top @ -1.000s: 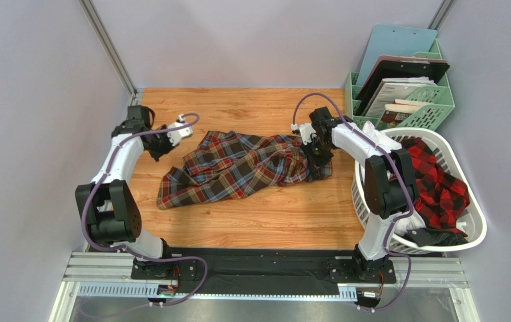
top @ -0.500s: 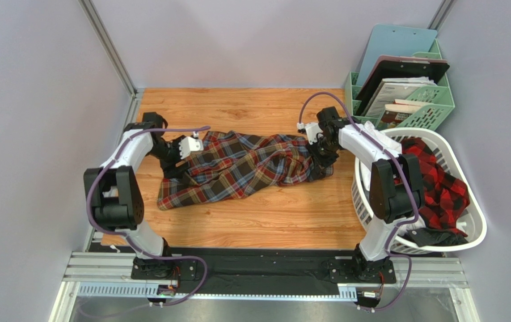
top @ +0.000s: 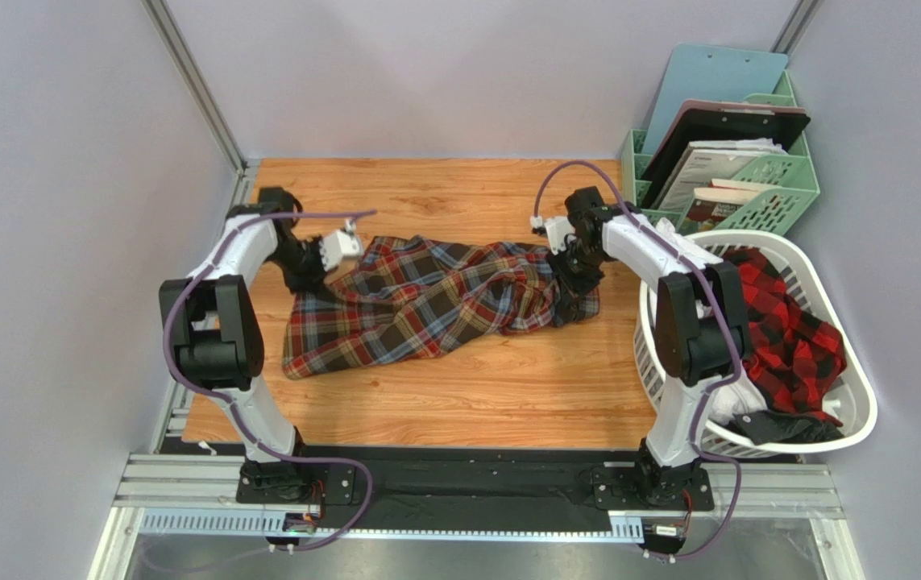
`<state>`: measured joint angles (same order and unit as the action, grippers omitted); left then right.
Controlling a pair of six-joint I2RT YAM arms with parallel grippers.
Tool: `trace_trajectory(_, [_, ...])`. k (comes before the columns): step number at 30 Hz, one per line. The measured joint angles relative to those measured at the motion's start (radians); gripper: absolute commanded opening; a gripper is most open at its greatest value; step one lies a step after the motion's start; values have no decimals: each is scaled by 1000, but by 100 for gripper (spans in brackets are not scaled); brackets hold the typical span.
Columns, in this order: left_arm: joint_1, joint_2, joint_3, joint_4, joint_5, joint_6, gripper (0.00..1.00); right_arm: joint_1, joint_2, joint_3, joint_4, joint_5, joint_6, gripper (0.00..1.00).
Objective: Fold and stack the long sleeve shirts
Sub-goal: Flatten the shirt out
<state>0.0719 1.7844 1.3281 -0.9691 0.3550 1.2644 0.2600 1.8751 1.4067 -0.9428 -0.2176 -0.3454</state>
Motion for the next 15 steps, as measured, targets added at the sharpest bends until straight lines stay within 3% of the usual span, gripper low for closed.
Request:
trace_trajectory(4, [79, -29, 209, 42, 60, -117, 0, -24, 63, 166, -12, -18, 3, 0])
trace_trajectory(6, [109, -98, 218, 48, 89, -129, 0, -42, 19, 176, -3, -31, -3, 1])
trace_trajectory(9, [142, -272, 131, 11, 134, -110, 0, -56, -109, 68, 2, -53, -23, 38])
trace_trajectory(10, [144, -349, 75, -4, 148, -93, 0, -59, -160, 9, 5, -58, -36, 57])
trace_trajectory(13, [137, -583, -139, -56, 169, -21, 0, -60, -259, -145, -70, -84, -104, 72])
trace_trajectory(15, [131, -698, -277, -85, 166, 42, 0, -60, -253, -178, -126, -112, -136, 75])
